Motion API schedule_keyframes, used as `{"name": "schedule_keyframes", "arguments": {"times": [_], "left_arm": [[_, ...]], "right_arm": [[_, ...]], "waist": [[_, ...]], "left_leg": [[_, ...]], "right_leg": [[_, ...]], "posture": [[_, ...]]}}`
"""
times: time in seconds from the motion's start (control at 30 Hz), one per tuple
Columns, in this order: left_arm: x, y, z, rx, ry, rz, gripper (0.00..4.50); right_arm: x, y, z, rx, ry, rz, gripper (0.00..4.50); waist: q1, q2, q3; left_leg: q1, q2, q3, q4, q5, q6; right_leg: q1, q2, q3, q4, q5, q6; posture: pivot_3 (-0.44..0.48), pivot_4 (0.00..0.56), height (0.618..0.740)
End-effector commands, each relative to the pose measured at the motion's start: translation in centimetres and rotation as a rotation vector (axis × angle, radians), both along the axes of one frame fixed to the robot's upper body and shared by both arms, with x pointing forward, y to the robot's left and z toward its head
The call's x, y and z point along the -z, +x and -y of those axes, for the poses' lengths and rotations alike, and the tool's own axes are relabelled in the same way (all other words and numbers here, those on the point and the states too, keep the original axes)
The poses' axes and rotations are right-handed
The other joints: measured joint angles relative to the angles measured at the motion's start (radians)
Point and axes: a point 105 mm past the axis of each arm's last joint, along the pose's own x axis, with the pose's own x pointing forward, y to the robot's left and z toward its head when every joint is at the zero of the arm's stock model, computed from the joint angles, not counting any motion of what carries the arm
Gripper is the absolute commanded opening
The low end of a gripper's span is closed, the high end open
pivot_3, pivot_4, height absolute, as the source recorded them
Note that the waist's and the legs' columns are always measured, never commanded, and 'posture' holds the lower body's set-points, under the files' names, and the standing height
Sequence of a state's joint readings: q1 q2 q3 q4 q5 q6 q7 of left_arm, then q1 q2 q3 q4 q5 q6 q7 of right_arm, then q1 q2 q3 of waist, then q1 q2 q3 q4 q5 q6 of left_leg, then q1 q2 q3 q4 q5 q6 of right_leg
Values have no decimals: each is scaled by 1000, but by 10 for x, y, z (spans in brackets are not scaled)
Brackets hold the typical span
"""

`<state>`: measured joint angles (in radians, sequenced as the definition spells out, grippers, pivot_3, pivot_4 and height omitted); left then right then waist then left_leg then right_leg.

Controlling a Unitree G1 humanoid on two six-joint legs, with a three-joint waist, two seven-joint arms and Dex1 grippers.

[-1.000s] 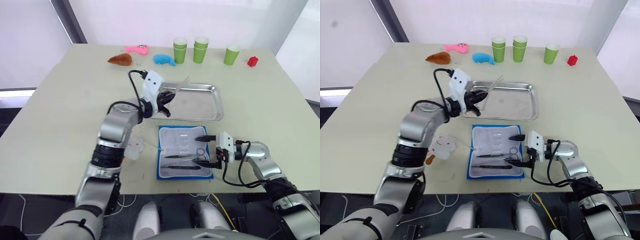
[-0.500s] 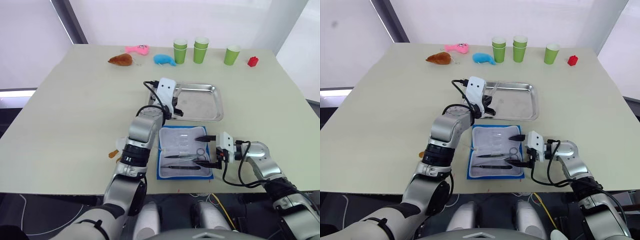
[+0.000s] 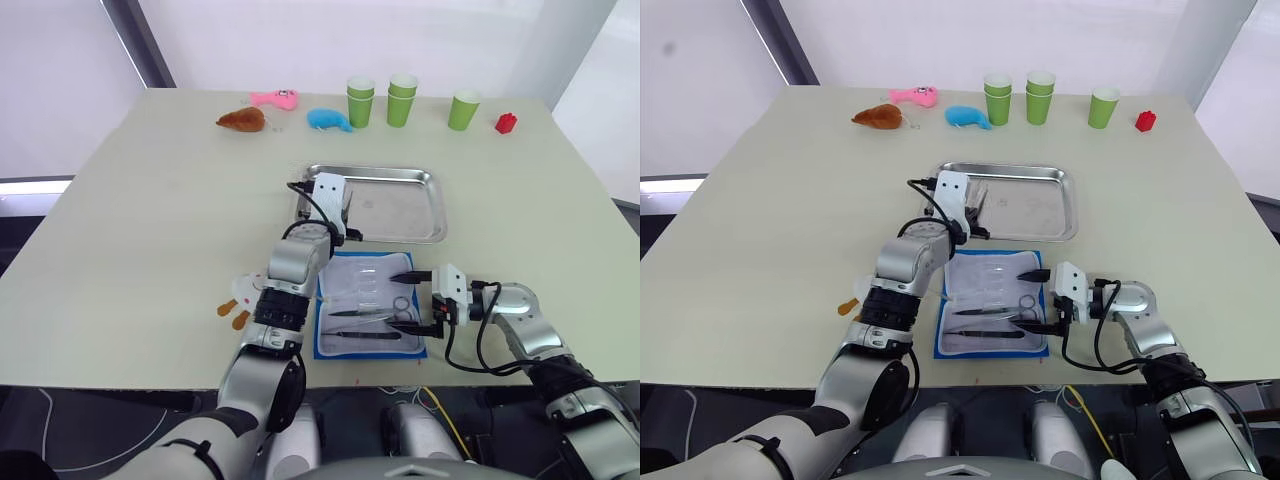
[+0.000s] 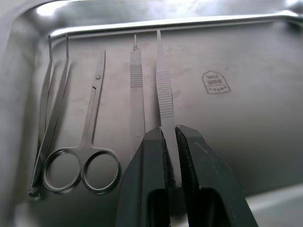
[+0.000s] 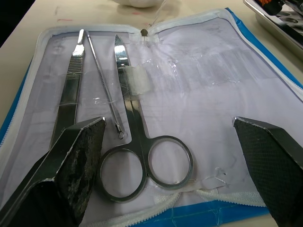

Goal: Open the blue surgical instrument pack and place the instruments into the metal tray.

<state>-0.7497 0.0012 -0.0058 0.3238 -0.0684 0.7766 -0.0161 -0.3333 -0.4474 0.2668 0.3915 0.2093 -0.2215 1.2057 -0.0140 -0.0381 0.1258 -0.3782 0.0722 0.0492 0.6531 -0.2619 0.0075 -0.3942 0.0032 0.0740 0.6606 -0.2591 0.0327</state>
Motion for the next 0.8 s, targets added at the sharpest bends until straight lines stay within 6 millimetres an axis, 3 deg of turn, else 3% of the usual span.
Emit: {"name": "schedule_keyframes", "arguments": {"times": [0.03, 0.23, 0.27, 0.47, 0.67, 0.8], "left_arm": [[-8, 4, 2, -4, -7, 33, 191], [-4, 7, 3, 1, -3, 20, 191], [-2, 7, 3, -1, -6, 14, 900], [-4, 8, 1, -2, -21, 17, 3019], [-26, 11, 1, 23, -72, 97, 3019], [-61, 17, 1, 80, -146, 265, 3019]], "right_arm": [[60, -31, 10, -21, -174, -208, 4500], [59, -30, 10, -18, -172, -202, 4500], [59, -31, 10, -18, -171, -202, 4500], [59, -30, 10, -13, -166, -203, 4500], [57, -30, 15, -5, -165, -202, 4500], [57, -30, 17, -1, -168, -211, 4500]], "waist": [[0, 0, 0], [0, 0, 0], [0, 0, 0], [0, 2, -1], [0, 3, -1], [0, 2, -1]], "left_leg": [[0, 0, 0, 0, 0, 0], [0, 0, 0, 0, 0, 0], [0, 0, -1, 0, 0, 0], [0, 0, -1, 0, 0, 0], [0, 0, -1, 0, 0, 0], [0, 0, -1, 0, 0, 0]], "right_leg": [[0, 0, 0, 0, 0, 0], [0, 0, 0, 0, 0, 0], [0, 0, 0, 0, 0, 0], [0, 0, -1, 1, 0, 0], [0, 0, -1, 0, 0, 0], [0, 0, -1, 0, 0, 0]], "posture": [[0, 150, 739], [0, 150, 739], [0, 150, 739], [0, 150, 739], [0, 150, 739], [0, 150, 739]]}}
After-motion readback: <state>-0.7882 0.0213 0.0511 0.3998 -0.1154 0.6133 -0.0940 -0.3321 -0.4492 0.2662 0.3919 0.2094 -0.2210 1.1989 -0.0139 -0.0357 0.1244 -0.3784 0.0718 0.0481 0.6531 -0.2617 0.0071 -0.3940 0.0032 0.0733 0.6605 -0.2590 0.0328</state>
